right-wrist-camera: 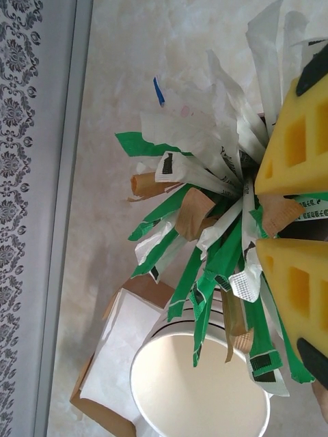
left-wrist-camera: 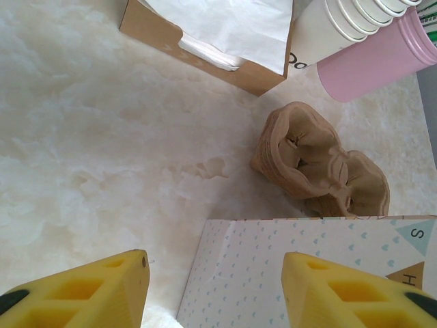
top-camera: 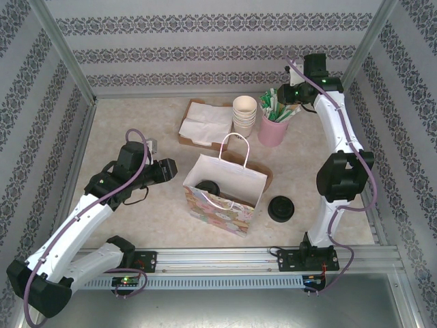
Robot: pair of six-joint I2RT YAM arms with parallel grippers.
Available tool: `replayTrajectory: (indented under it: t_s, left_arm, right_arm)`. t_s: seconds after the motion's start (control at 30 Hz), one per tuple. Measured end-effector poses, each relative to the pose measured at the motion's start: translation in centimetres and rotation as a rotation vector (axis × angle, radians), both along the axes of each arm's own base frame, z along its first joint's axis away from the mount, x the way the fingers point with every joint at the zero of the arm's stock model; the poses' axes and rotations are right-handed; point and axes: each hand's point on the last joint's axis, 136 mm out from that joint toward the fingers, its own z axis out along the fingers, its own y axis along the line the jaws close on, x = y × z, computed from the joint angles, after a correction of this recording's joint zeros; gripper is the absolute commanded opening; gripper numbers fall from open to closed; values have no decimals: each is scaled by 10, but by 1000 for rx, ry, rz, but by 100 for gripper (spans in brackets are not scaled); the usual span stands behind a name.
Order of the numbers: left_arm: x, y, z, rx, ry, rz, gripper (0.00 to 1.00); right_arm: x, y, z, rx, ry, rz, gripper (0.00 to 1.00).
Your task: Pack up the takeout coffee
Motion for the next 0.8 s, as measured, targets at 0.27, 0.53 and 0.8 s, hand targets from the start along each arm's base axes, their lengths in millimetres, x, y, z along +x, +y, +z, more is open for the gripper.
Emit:
replayTrajectory:
  t_s: [0.27,0.53,0.8]
  left_arm:
    - [0,0,0,0,0,0,54]
    - [0,0,0,0,0,0,54]
    - [0,0,1,-1,-1,0,54]
  right_arm:
    - [2,0,-7,-10,9,11,12]
    - [3,-1,0,-16,-5,6,0]
    - [-13,-7,39,-53,-75,-23,0]
